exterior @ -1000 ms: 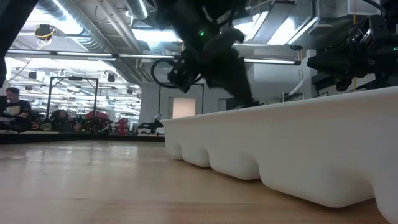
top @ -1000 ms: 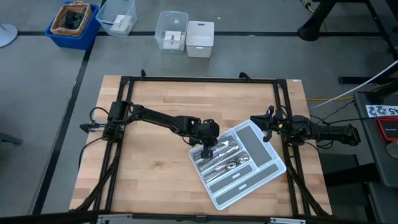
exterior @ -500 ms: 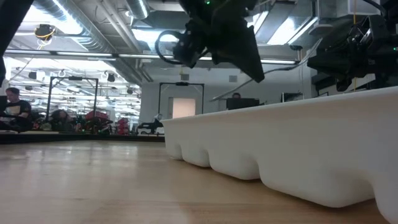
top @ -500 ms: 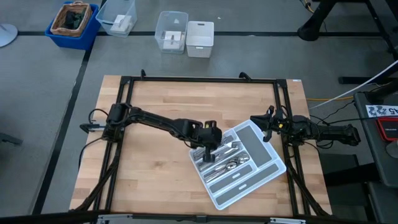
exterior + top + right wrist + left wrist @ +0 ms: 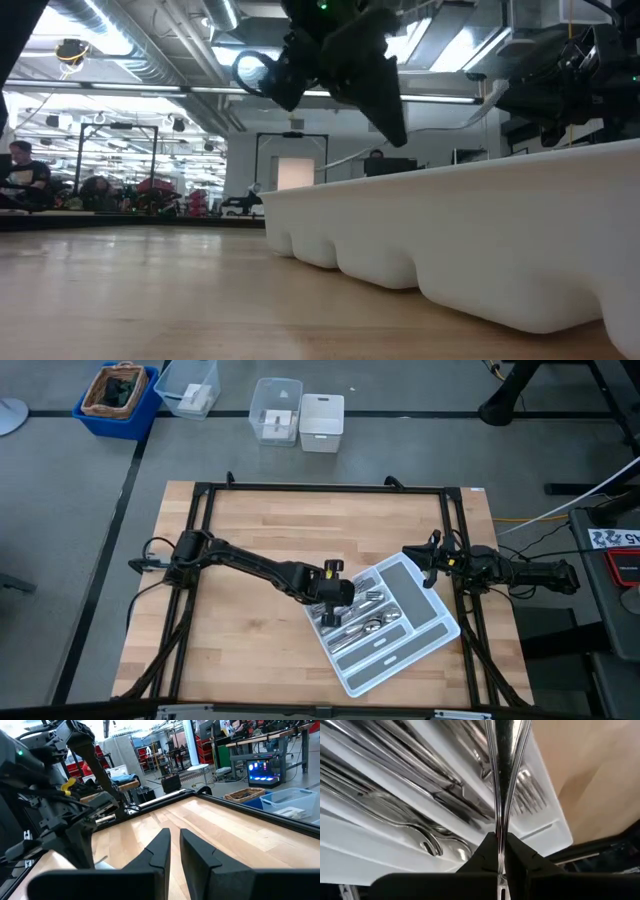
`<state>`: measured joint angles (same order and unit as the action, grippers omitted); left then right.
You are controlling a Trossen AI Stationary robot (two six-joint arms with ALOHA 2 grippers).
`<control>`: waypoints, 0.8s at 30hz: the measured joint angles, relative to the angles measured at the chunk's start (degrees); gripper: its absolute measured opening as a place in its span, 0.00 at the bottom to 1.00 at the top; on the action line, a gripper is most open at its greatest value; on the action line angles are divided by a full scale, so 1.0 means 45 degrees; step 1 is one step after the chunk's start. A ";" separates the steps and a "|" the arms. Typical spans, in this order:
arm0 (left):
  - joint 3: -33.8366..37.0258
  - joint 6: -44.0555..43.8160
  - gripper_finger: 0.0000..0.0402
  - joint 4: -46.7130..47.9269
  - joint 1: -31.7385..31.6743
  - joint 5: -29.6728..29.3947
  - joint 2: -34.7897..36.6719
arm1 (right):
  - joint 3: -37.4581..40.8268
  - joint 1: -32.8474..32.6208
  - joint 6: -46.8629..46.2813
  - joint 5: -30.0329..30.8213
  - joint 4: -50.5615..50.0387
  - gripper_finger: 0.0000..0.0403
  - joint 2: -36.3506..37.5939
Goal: Sort silverware
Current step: Put the silver fork into the silverware tray
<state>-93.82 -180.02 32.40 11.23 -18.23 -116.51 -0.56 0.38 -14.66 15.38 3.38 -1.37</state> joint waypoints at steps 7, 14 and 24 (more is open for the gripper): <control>0.0010 0.0000 0.00 -0.0897 0.0200 -0.0085 -0.0087 | 0.0000 0.0005 -0.0003 0.0000 0.0000 0.12 0.0000; 0.0010 0.0000 0.00 -0.1041 0.0105 0.0704 -0.0116 | -0.0004 0.0002 -0.0003 -0.0002 0.0000 0.12 0.0002; 0.0014 0.0000 0.00 -0.0829 -0.0706 0.3775 -0.0116 | 0.0000 0.0005 0.0000 0.0000 0.0000 0.12 0.0005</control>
<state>-93.76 -180.02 28.67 8.05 -1.24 -117.03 -0.56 0.40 -14.66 15.38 3.38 -1.35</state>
